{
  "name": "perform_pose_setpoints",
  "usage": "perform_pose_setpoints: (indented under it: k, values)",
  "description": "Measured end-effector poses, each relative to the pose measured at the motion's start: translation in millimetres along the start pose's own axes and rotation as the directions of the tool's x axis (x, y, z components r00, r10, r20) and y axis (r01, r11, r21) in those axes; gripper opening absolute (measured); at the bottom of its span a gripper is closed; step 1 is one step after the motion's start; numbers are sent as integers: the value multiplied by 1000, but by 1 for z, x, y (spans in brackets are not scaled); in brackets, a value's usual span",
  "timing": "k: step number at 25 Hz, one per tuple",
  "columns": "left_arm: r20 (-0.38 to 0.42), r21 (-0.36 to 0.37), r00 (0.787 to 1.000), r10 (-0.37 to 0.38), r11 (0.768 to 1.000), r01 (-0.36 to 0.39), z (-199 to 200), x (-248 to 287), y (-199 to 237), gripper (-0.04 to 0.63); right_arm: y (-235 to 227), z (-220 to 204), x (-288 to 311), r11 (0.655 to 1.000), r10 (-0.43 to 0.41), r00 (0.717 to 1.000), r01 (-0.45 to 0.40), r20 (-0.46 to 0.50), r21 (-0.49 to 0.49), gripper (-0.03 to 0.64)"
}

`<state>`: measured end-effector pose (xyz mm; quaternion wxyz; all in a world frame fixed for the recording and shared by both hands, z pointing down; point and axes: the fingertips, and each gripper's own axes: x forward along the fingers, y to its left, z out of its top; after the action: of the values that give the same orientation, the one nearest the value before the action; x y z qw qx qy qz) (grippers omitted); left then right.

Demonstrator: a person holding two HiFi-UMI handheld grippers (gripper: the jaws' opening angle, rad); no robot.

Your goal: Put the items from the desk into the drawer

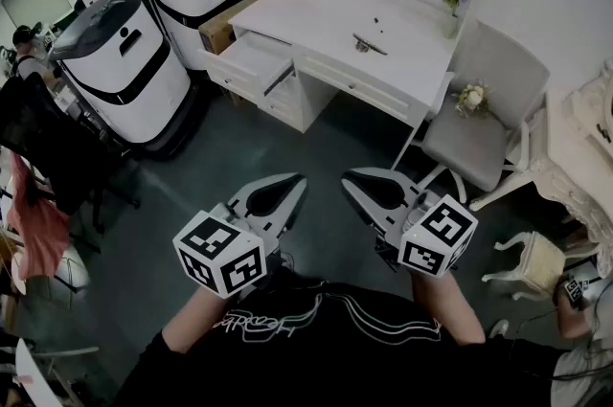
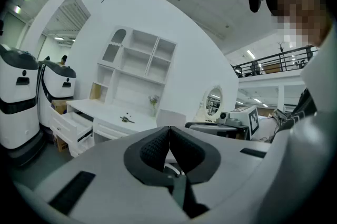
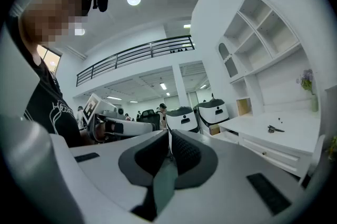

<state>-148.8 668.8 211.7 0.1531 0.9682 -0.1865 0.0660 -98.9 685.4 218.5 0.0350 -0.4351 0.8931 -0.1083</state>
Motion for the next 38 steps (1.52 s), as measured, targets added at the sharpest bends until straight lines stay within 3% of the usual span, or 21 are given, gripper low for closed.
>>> perform_pose_setpoints:
  k: [11, 18, 24, 31, 38]
  values:
    - [-28, -10, 999, -35, 999, 35, -6, 30, 14, 21, -31, -15, 3, 999, -35, 999, 36, -29, 41, 52]
    - [-45, -40, 996, -79, 996, 77, 0, 74, 55, 21, -81, -15, 25, 995, -88, 996, 90, -33, 47, 54]
    - [-81, -74, 992, -101, 993, 95, 8, 145, 127, 21, -166, -18, 70, 988, -125, 991, 129, -43, 88, 54]
    - [-128, -89, 984, -124, 990, 113, 36, 240, 231, 21, -296, -5, 133, 971, -195, 980, 200, -49, 131, 54]
    - [-132, -86, 980, -150, 986, 140, 67, 307, 318, 21, -393, 11, 181, 947, -305, 950, 310, -72, 84, 54]
